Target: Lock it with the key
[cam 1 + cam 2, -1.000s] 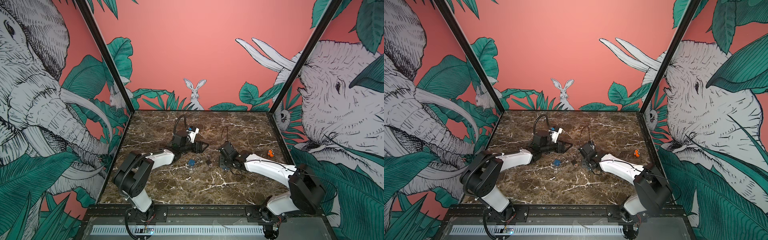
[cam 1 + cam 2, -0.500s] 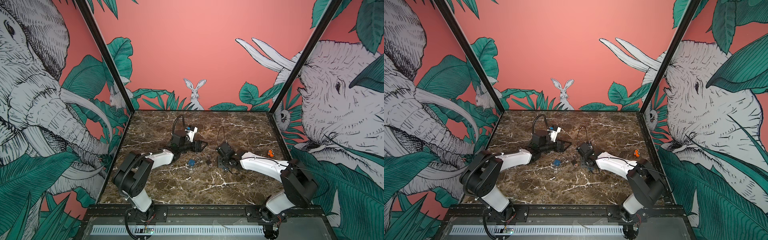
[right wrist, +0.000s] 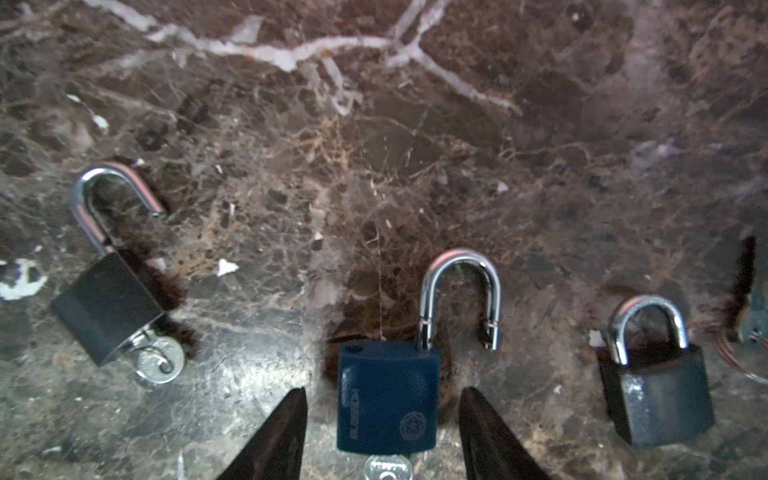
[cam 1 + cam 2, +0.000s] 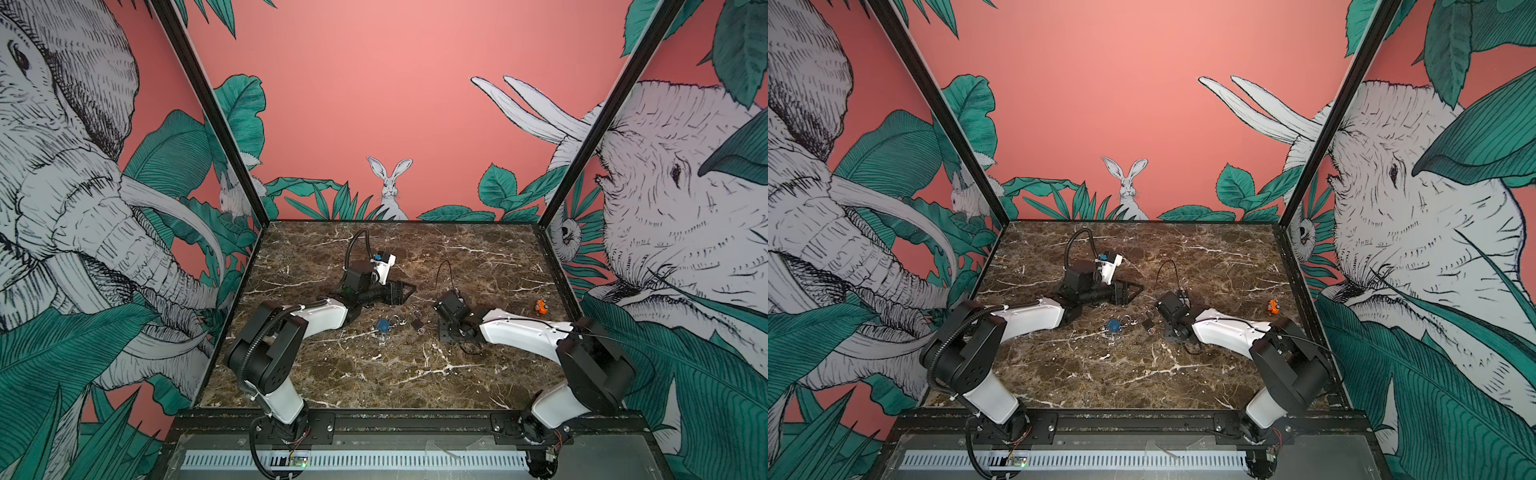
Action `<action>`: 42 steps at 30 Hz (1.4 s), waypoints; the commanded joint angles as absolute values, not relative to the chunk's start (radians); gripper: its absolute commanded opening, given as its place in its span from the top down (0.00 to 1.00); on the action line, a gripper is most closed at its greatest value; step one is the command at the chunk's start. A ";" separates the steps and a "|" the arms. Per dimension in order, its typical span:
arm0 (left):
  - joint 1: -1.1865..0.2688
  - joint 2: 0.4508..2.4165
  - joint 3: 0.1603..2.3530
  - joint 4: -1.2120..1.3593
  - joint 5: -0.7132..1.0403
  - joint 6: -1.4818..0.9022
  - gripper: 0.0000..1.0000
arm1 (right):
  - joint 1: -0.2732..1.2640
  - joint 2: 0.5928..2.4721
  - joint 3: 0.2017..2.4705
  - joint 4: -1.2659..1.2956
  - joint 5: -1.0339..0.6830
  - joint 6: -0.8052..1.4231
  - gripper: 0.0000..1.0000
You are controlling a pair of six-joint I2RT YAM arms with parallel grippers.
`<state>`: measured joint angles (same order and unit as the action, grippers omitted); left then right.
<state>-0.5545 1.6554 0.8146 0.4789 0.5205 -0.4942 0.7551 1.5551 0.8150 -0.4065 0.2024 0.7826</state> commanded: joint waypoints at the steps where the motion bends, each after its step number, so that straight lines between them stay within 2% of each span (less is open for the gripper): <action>1: -0.551 1.657 0.795 0.513 0.539 -0.500 0.20 | 0.764 1.570 0.807 -0.380 0.216 0.805 0.43; 21: -0.559 1.703 0.808 0.544 0.569 -0.540 0.21 | 0.762 1.628 0.756 -0.306 0.162 0.824 0.52; 32: -0.599 1.698 0.816 0.515 0.562 -0.535 0.21 | 0.764 1.571 0.695 -0.306 0.199 0.827 0.53; 42: -0.612 1.708 0.814 0.518 0.560 -0.535 0.21 | 0.803 1.592 0.726 -0.343 0.223 0.825 0.53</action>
<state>-0.6064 1.7050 0.8135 0.5076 0.5533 -0.5312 0.7872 1.5585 0.7341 -0.2554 0.2501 0.8085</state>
